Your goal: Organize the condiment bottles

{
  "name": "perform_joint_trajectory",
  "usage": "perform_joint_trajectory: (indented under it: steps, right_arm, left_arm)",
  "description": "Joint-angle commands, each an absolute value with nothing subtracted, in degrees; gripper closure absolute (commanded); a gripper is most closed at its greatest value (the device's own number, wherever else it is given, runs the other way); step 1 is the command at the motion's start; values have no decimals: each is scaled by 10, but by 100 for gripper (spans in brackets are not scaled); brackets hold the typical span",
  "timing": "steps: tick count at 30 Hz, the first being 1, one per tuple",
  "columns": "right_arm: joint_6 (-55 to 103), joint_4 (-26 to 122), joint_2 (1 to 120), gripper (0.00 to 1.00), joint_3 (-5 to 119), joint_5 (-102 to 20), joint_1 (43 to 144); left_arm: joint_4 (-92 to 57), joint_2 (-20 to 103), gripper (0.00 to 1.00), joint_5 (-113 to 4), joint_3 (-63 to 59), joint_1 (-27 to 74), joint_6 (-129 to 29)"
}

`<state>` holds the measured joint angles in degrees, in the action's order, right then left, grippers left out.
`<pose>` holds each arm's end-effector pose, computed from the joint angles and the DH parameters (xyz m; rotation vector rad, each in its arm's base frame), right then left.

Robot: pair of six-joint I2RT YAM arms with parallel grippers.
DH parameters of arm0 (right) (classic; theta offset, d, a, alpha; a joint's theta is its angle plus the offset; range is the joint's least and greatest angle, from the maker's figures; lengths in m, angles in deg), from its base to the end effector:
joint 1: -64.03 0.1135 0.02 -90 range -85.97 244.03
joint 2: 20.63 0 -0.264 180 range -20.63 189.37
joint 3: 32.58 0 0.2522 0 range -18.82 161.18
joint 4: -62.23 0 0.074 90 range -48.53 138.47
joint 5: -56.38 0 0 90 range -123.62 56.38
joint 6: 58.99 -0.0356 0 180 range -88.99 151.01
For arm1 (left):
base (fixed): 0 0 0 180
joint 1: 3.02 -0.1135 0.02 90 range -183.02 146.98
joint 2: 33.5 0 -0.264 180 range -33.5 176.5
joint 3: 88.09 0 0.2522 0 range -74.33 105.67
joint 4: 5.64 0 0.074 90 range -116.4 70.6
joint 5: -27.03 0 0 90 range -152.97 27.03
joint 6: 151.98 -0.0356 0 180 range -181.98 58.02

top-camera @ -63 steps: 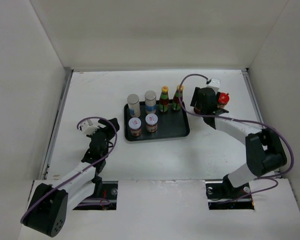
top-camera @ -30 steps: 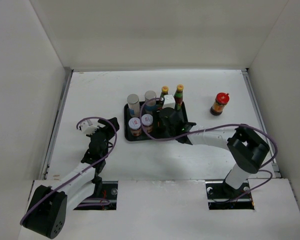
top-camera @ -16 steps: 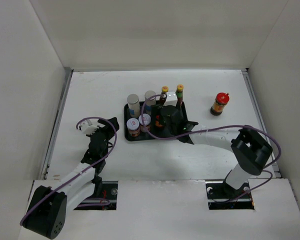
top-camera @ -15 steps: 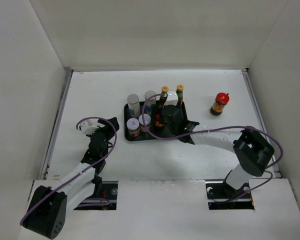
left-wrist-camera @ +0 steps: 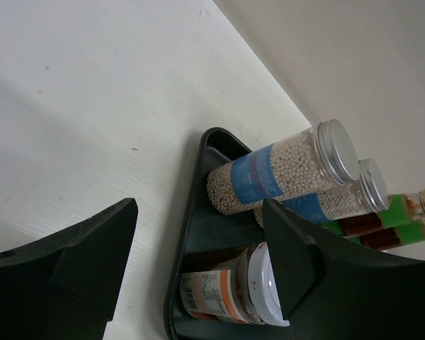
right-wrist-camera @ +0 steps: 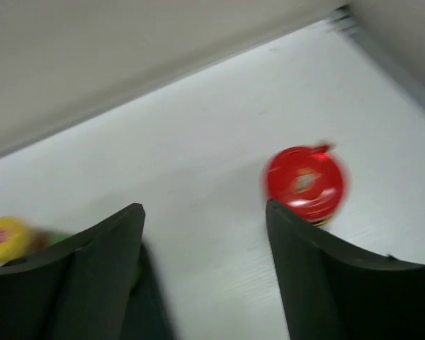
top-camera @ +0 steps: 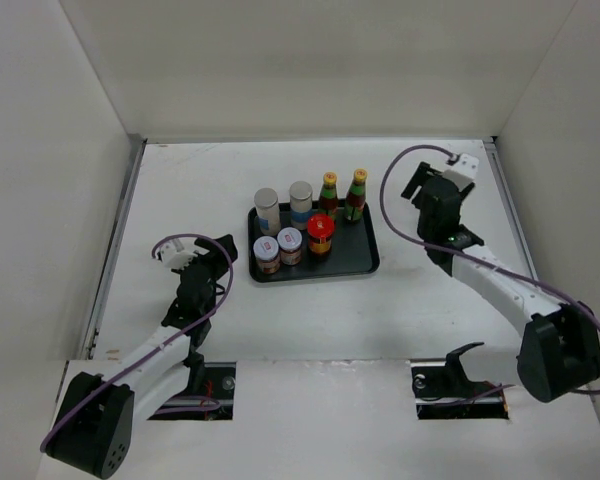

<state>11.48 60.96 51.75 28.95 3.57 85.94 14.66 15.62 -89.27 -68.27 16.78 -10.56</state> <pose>0.2751 0.0874 0.2961 0.4213 1.6873 -0.0483 0.1670 -0.0433 0.1731 -0.7924 1.5489 -0.5244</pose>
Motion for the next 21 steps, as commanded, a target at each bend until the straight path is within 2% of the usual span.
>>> perform_joint_trajectory:
  steps: [1, 2, 3, 9, 17, 21]
  right_arm:
    - [122, 596, 523, 9, 284, 88, 804]
    - [126, 589, 534, 2, 289, 80, 787]
    - [126, 574, 546, 0, 298, 70, 774]
    - [103, 543, 623, 0, 329, 9, 726]
    - [96, 577, 660, 0, 343, -53, 709]
    - [94, 582, 684, 13, 356, -53, 702]
  left_arm:
    - [168, 140, 31, -892, -680, 163, -110]
    - [168, 140, 31, -891, -681, 163, -108]
    - [168, 141, 31, -890, -681, 162, -107]
    - [168, 148, 30, -886, -679, 166, -104]
    - [173, 159, 30, -884, -676, 171, -104]
    - [173, 155, 30, -884, -677, 169, -103]
